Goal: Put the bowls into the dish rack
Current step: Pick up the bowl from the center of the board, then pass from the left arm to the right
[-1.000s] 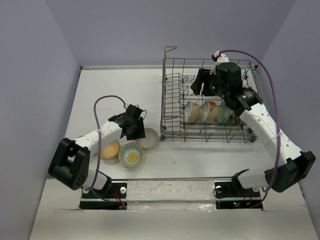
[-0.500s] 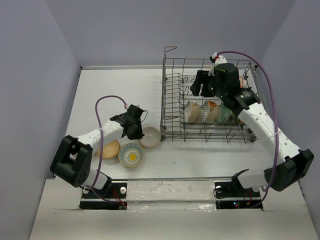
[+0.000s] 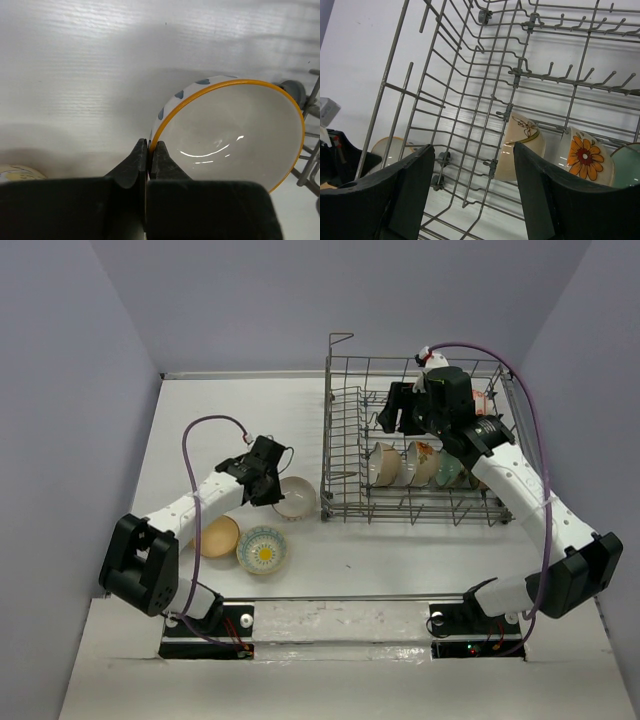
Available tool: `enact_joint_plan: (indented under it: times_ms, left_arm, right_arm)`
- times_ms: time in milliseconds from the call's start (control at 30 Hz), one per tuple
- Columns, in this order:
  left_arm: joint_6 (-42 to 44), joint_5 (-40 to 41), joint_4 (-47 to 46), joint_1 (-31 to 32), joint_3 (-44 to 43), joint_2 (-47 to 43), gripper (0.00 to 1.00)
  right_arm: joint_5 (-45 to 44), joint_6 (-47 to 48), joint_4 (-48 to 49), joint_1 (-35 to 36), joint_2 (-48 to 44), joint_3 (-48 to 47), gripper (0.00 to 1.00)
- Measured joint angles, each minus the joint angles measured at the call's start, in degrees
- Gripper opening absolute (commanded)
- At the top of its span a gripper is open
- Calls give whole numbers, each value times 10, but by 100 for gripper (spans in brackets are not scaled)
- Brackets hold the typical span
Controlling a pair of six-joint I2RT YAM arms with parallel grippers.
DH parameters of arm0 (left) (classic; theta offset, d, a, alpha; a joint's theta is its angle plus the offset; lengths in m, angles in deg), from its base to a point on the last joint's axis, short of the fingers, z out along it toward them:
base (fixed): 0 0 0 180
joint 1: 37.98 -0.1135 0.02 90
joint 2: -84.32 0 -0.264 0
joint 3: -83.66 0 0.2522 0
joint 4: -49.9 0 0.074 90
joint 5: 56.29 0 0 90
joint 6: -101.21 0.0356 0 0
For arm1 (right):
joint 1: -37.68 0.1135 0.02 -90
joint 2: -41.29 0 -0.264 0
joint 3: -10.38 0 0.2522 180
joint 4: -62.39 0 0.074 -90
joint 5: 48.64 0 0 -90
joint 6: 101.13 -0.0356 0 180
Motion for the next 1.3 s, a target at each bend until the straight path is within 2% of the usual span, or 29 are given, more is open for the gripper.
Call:
enact_joint_plan:
  times_ms: [433, 700, 1033, 1300]
  left_arm:
    - [23, 34, 47, -87, -50, -79, 0]
    - [36, 34, 71, -112, -104, -103, 0]
    - [47, 28, 75, -116, -161, -108, 0]
    - [48, 12, 82, -116, -188, -120, 0]
  right_arm:
    - [5, -1, 0, 4, 18, -1, 70]
    - [21, 0, 0, 31, 47, -17, 70]
    - [3, 4, -4, 154, 102, -122, 70]
    - [-31, 9, -11, 211, 178, -199, 71]
